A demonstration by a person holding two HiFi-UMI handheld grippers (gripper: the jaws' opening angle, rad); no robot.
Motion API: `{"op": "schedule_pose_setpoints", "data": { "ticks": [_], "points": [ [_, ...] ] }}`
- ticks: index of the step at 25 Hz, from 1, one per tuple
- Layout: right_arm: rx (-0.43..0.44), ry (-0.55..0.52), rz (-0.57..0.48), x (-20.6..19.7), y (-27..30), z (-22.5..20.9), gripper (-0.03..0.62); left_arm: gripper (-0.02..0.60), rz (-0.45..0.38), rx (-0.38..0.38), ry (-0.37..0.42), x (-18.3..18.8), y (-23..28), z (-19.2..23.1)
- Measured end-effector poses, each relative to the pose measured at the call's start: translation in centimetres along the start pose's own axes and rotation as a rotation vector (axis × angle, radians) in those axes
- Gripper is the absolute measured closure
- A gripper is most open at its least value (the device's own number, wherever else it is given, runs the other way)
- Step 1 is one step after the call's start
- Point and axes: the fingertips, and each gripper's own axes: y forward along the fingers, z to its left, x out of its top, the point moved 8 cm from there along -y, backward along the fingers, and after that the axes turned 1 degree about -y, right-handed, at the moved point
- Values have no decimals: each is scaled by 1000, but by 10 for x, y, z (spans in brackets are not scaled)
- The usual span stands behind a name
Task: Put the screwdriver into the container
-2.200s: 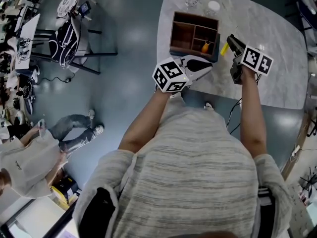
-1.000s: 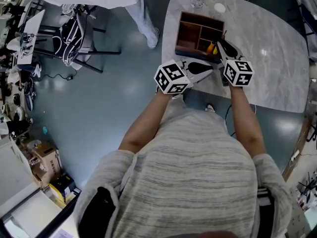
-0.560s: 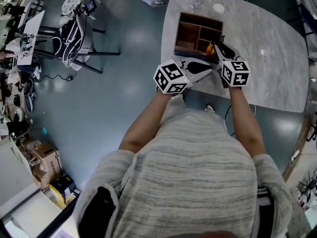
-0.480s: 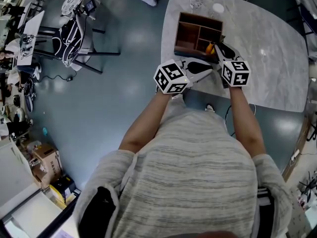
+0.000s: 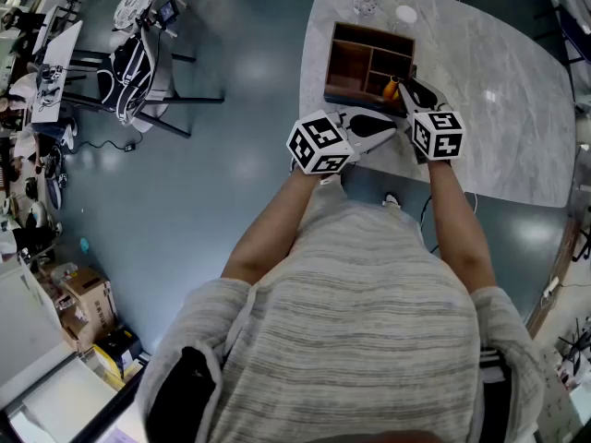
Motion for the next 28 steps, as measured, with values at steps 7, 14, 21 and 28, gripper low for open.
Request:
{"op": "schedule_pose_setpoints", "data": {
  "ticks": [7,14,21,28],
  "points": [
    [-3,13,-23,4,-4,-2,519,563,1,-7,6,1,3,-2],
    [-7,21,-39,5,-11,-4,519,563,1,-10,10,2,6,-1],
    [3,32,-66,9,-21,-3,519,563,2,-13,14,3,8,0],
    [27,43,-97,14,-29,4,519,563,5,-7,14,4,8,5]
  ]
}}
